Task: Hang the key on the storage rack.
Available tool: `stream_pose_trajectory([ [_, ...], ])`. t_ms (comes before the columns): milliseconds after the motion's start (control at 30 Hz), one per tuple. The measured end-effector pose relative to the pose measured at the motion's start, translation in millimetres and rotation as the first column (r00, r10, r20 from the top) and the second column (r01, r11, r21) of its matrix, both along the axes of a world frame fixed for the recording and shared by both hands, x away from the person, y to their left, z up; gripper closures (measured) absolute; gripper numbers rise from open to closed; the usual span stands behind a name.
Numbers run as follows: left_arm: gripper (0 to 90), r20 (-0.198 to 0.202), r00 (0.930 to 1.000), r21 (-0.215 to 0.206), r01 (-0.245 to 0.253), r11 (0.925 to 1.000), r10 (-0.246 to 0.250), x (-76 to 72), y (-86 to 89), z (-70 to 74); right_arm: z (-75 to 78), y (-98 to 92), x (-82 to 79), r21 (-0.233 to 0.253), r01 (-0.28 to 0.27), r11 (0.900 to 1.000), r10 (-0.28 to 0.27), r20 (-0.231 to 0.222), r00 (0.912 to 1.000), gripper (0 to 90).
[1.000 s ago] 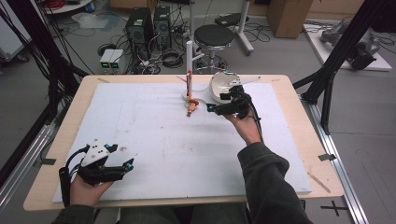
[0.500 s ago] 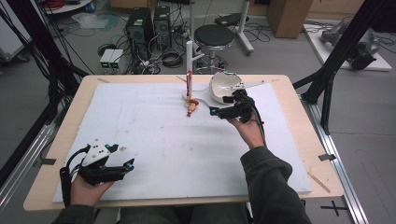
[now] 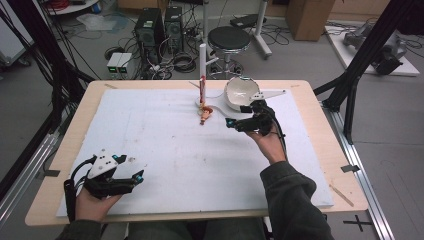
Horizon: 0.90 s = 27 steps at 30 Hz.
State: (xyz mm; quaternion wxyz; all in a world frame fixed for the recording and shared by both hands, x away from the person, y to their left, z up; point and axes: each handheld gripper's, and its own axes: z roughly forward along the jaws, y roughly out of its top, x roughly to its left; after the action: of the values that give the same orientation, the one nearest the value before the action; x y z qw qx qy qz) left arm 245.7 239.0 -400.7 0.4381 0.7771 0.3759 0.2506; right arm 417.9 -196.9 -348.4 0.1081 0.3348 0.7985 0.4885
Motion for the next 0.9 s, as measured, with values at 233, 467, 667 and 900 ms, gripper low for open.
stream_pose_trajectory([
  [233,23.2,-0.001,1.0000,0.000,-0.001,1.0000,0.001,0.2,-0.5,-0.2,-2.1,-5.7,-5.9,0.005,0.000,1.000,0.000,0.007,1.0000,13.7],
  [467,23.1,-0.002,1.0000,-0.002,-0.001,1.0000,0.001,0.4,-0.8,-0.4,-4.6,-12.3,-12.9,0.009,0.006,1.000,-0.006,0.009,0.9999,13.2],
  [667,23.2,-0.005,1.0000,-0.001,-0.004,1.0000,0.004,0.4,-1.0,-0.7,-8.7,-16.4,-17.6,0.012,0.009,1.000,-0.009,0.011,0.9999,13.2],
  [900,23.2,-0.002,1.0000,0.000,-0.005,1.0000,0.005,0.4,-0.1,-0.5,-11.0,-19.1,-22.8,0.002,0.004,1.000,-0.004,0.005,1.0000,12.7],
])
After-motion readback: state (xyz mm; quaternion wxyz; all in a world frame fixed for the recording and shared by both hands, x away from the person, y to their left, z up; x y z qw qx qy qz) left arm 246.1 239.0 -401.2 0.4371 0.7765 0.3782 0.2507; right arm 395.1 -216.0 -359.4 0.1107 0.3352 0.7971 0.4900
